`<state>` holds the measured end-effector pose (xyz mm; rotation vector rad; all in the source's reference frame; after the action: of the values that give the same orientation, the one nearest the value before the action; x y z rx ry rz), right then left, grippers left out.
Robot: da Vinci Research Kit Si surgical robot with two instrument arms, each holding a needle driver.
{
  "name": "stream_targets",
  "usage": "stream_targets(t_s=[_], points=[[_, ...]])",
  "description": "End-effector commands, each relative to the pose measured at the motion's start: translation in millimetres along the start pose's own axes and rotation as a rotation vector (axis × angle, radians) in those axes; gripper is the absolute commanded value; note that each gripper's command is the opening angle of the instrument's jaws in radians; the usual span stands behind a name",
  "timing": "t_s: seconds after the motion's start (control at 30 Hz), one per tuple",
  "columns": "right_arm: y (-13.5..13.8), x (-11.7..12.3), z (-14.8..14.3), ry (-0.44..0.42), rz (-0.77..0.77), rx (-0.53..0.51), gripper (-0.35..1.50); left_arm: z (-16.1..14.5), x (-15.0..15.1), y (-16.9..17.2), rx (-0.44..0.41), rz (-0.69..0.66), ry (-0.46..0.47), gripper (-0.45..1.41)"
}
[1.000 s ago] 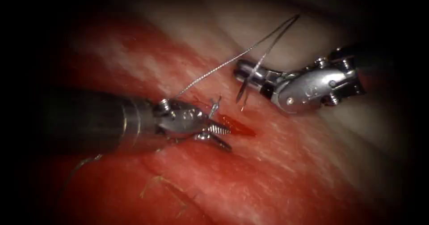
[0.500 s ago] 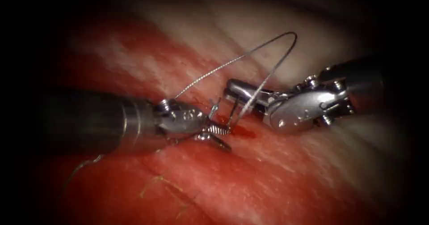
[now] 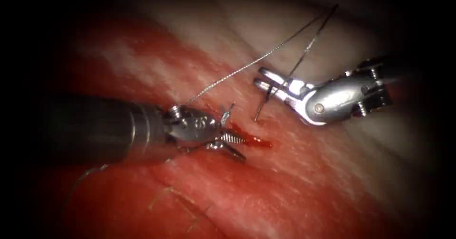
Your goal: Wound Closure
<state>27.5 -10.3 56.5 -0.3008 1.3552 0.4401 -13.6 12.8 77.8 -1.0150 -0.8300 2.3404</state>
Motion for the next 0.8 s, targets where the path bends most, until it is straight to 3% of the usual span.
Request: stream_targets(t_s=[0.03,0.5,0.8], points=[[-0.4,-1.1,0.2,-0.006,0.022,-0.004,-0.35,0.8,-0.2,0.0,-0.001,0.0,-0.001,0.14],[1.8,-2.0,0.4,-0.017,0.234,-0.037,-0.35,0.6,-0.4,-0.2,-0.004,0.002,-0.007,0.12],[1.6,-2.2,0.6,-0.051,0.348,-0.016,-0.35,0.5,-0.6,-0.2,-0.005,0.004,-0.007,0.12]])
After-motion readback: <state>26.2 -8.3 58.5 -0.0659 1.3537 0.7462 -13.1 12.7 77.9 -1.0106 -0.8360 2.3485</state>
